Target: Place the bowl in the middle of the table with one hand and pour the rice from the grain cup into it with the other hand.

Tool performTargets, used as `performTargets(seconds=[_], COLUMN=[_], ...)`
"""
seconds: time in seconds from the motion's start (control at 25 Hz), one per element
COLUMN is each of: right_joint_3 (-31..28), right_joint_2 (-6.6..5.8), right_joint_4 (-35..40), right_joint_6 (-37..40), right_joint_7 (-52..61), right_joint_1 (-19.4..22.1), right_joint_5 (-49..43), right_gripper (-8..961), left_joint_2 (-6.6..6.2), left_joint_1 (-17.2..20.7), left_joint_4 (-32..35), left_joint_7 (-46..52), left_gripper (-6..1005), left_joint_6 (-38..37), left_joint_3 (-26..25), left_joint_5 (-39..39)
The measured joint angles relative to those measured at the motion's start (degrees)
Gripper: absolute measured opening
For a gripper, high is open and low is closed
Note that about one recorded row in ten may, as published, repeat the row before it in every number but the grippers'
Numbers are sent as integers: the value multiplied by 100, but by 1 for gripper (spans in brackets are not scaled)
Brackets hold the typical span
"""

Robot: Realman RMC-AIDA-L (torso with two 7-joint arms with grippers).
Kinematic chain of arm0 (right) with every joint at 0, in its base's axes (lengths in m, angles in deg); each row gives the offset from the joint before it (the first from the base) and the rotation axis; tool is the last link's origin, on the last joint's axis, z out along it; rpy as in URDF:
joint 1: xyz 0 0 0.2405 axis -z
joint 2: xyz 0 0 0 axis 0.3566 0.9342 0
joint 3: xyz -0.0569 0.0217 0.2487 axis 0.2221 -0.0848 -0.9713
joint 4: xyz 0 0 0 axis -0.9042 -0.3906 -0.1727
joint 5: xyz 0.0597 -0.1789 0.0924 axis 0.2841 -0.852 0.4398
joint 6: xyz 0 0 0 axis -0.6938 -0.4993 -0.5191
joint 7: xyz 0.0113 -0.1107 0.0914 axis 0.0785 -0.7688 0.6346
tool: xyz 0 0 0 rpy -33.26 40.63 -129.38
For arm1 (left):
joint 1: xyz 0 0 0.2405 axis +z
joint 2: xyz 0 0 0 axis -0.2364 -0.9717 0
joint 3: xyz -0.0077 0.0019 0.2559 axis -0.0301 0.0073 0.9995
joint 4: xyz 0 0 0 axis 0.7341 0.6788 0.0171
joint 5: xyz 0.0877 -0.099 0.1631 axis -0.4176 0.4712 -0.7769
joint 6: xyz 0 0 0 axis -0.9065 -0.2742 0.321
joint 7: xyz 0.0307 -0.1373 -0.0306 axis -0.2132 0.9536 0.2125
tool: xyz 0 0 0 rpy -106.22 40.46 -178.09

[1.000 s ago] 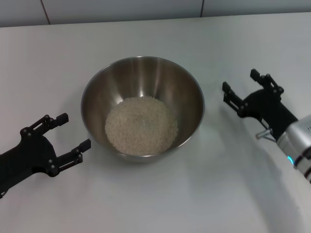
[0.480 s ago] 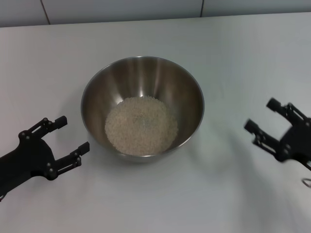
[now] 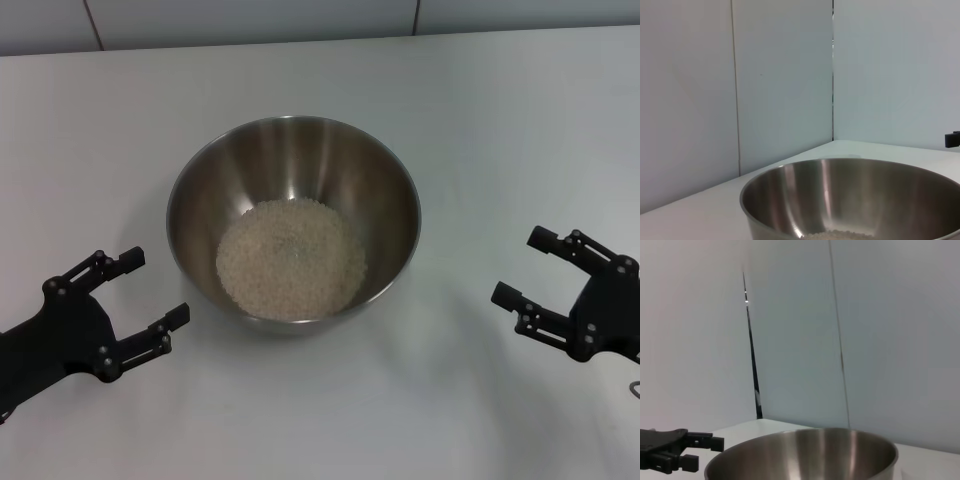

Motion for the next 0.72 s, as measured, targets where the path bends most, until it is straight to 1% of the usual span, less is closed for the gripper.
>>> performTargets(seconds=[0.16, 0.4, 0.52, 0.72], right_joint_3=[23, 294, 304, 393], right_joint_2=[-1, 16, 21, 31], right_joint_4=[48, 153, 154, 122], right_joint_6=[-8, -51, -68, -280], right_joint_7=[72, 211, 212, 221], right_joint_1=[-78, -221, -248, -322], right_joint_5=[-24, -59, -59, -59], right_gripper=[812, 812, 812, 813], left_joint_2=[0, 0, 0, 0], left_joint_1=[4, 13, 12, 11], left_joint_4=[0, 0, 0, 0], left_joint_7=[3, 6, 4, 3], left_gripper=[829, 829, 829, 829], left_joint_6=[21, 52, 47, 39], left_joint_3=[6, 9, 8, 8], left_joint_5=[0, 1, 1, -2])
